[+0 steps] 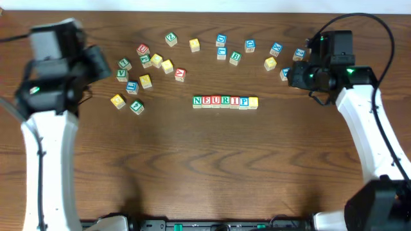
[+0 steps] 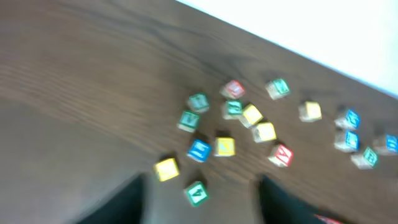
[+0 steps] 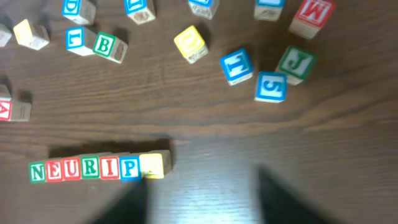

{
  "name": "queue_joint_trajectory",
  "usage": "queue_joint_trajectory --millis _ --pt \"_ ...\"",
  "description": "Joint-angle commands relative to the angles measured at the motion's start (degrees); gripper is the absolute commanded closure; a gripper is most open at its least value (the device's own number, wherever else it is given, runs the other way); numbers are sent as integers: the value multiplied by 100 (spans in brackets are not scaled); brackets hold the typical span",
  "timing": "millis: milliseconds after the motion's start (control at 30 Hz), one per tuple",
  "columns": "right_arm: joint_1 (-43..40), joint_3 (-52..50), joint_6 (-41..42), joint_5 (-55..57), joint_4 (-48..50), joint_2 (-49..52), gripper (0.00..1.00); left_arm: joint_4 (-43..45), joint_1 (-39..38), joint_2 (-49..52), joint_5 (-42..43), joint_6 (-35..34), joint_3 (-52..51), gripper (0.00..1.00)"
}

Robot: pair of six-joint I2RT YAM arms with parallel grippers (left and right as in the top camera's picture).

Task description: Spell out NEURIPS

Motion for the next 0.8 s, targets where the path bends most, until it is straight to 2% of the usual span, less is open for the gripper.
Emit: queue_joint_trajectory --millis 0,67,167,467,533,767 --pt "-109 81 -57 136 -50 -415 18 -162 363 -205 -37 13 70 18" --pt "-186 81 -57 138 -70 -699 8 -269 564 -282 -35 11 68 13" --pt "-282 81 -61 140 -72 -1014 1 -361 654 -267 -37 13 68 10" --pt "-533 81 -59 289 -328 -1615 1 -452 662 -236 -37 13 68 7" --pt "-586 81 -59 286 -374 -1687 1 -415 662 -236 -37 15 68 0" --pt "-691 81 -59 474 -564 -1814 1 -420 662 -236 -37 13 68 1"
